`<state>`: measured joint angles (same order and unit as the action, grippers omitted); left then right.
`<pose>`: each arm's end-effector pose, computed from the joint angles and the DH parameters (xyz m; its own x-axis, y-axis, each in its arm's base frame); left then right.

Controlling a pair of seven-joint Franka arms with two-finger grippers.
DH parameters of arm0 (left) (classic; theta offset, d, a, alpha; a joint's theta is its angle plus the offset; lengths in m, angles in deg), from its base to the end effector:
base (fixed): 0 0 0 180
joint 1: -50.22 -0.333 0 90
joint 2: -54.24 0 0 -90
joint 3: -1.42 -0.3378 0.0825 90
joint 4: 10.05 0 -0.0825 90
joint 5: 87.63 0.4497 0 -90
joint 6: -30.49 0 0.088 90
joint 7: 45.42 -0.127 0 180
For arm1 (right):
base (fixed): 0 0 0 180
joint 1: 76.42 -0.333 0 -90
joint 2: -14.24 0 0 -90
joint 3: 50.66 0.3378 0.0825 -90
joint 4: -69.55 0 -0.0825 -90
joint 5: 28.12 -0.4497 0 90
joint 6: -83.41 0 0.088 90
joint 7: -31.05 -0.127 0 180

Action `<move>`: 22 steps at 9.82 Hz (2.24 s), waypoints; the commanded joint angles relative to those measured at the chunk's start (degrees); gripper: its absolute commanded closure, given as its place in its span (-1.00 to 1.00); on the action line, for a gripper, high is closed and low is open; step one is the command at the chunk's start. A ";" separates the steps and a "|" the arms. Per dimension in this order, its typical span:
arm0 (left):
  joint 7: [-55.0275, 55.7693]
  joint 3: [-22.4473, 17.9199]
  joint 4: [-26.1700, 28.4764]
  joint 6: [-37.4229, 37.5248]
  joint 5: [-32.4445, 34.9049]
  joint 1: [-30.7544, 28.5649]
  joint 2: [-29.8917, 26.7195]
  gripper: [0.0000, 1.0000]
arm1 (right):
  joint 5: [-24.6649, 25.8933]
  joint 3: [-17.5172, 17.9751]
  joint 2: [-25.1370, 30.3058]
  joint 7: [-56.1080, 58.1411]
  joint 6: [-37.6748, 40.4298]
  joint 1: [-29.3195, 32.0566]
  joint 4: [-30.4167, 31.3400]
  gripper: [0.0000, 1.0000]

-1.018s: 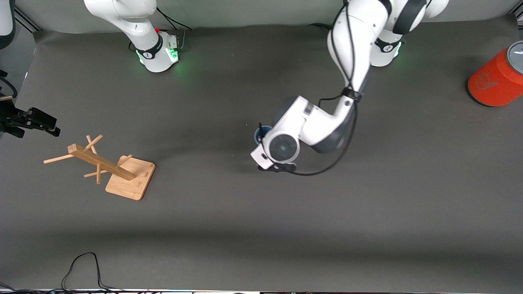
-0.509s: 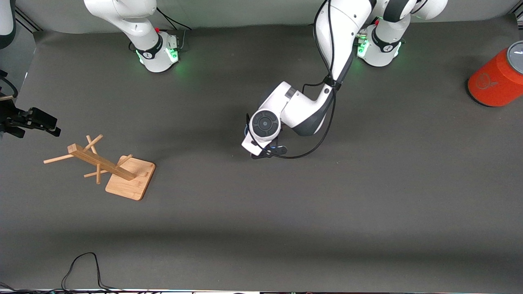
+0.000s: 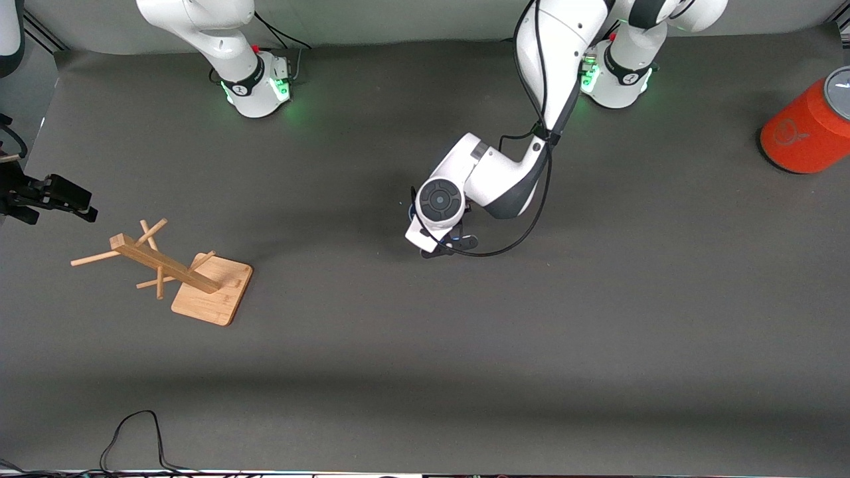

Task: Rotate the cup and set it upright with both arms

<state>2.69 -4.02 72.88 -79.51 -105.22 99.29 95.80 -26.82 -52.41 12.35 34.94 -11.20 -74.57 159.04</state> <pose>0.5236 -0.5502 0.2031 0.9288 0.2023 -0.3105 0.1922 -0.9793 -0.0630 0.6387 -0.0426 0.6177 0.9985 0.0070 0.0546 0.0055 -0.9996 0.0275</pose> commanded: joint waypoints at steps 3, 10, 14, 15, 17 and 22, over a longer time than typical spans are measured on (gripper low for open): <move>-0.64 -0.45 1.53 8.91 3.77 -0.64 -9.46 -1.00 | -0.94 -0.53 -0.75 0.85 -0.23 -0.62 -1.16 -1.00; -23.66 -1.77 1.17 14.99 17.13 -21.53 -23.71 -1.00 | -0.94 -0.53 -0.40 0.68 0.56 -0.71 -1.08 -1.00; -39.57 -1.59 1.96 19.20 15.93 -35.07 -30.47 -1.00 | -0.94 -0.45 0.66 1.38 5.40 -0.71 -2.22 -1.00; -39.85 -1.59 2.14 19.65 15.57 -37.62 -32.58 -1.00 | -0.94 -0.45 0.74 1.29 5.66 -0.71 -2.22 -1.00; -43.09 -1.68 2.75 22.28 13.90 -41.49 -37.06 -1.00 | -0.94 -0.45 0.74 1.47 6.89 -0.88 -2.39 -1.00; -48.81 -1.42 7.93 23.78 15.74 -46.25 -45.24 -1.00 | -0.50 -0.62 1.80 1.73 6.98 -1.41 -2.22 -1.00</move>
<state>-43.80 -6.43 77.52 -56.50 -90.01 54.88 54.51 -26.83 -52.38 13.13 35.21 -5.27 -75.30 157.08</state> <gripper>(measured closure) 0.000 0.000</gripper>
